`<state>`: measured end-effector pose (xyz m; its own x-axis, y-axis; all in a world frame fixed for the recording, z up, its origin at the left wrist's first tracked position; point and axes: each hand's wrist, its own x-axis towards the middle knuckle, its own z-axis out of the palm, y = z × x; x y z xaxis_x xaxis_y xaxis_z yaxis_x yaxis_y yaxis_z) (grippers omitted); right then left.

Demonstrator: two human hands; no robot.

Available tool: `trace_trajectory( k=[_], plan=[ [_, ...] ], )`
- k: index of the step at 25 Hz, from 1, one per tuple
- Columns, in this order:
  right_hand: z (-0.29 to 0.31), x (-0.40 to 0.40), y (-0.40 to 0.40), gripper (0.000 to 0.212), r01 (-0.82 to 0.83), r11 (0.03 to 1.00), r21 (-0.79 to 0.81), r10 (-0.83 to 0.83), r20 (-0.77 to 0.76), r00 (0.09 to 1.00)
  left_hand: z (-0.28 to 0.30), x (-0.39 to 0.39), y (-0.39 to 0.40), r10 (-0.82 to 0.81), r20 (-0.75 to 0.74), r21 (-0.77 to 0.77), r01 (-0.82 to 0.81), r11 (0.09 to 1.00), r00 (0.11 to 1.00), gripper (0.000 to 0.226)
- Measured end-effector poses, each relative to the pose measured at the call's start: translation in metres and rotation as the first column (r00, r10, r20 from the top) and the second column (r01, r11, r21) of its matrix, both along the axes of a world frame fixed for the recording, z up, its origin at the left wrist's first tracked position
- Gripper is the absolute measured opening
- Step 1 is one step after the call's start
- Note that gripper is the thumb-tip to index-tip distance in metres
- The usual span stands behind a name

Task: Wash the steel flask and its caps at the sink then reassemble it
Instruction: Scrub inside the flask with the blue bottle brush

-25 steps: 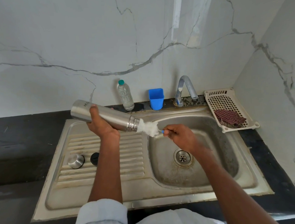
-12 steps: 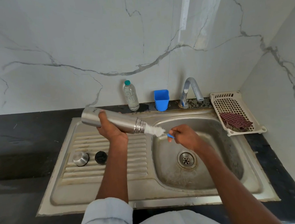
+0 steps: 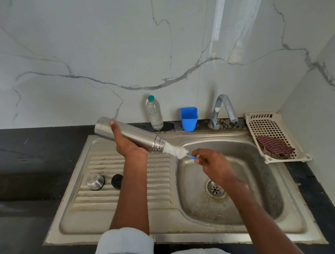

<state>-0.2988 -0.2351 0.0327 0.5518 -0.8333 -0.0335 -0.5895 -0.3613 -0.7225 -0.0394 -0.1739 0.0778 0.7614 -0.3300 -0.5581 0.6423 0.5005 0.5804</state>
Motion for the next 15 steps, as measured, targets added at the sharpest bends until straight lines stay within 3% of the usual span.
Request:
trace_trajectory(
  k=[4, 10, 15],
  plan=[
    [0.010, 0.019, 0.007, 0.017, 0.122, 0.985, -0.124, -0.130, -0.055, 0.990, 0.008, -0.016, -0.007, 0.153, -0.025, 0.059, -0.151, 0.987, 0.988, 0.068],
    [0.025, 0.008, 0.000, 0.019, 0.056, 0.995, -0.087, -0.070, -0.173, 0.982, 0.012, 0.006, 0.009, 0.154, -0.011, 0.023, -0.154, 0.988, 0.988, 0.061],
    [0.030, 0.041, 0.003, 0.031, -0.053, 0.995, -0.088, 0.033, -0.220, 0.975, 0.010, -0.022, -0.005, 0.013, 0.005, 0.037, -0.014, 0.999, 1.000, 0.072]
  ],
)
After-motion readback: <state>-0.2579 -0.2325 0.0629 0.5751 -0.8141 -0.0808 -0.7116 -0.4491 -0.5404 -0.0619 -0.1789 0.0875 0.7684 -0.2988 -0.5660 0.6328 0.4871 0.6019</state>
